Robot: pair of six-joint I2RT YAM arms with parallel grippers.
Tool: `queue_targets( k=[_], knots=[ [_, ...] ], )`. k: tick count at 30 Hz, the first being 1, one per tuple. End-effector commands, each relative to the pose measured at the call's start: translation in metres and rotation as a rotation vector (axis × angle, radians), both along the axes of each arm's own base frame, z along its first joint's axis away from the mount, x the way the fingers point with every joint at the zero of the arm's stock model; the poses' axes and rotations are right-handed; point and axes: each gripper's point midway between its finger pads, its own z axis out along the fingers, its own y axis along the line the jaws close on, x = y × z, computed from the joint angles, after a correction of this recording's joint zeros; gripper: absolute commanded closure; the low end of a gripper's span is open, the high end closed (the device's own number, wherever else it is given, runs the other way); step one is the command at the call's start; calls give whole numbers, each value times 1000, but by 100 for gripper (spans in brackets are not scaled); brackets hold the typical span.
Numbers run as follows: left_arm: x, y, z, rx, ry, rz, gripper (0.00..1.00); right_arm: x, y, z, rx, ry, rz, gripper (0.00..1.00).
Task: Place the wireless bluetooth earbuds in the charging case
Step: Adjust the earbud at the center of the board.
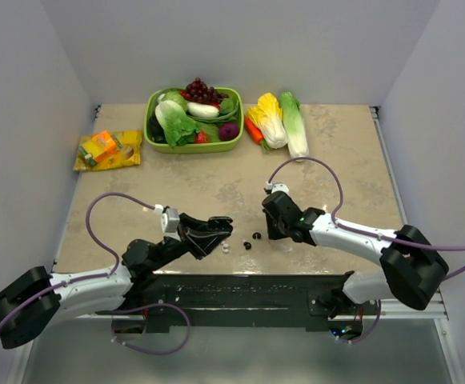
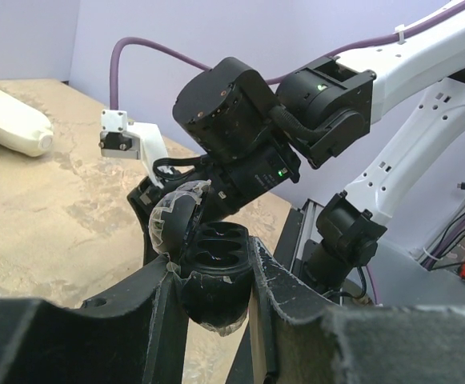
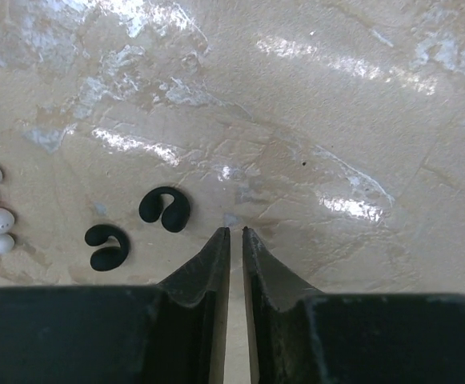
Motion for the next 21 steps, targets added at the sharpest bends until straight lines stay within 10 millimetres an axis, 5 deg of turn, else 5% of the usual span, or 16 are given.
queue_targets(
  k=[1,21],
  knots=[
    [-9,14,-32,33,20,7,100,-4,3,-8,14,21,-40,87],
    [-11,17,-32,18,29,6,100,-16,23,-29,151,71,-47,98]
  ],
)
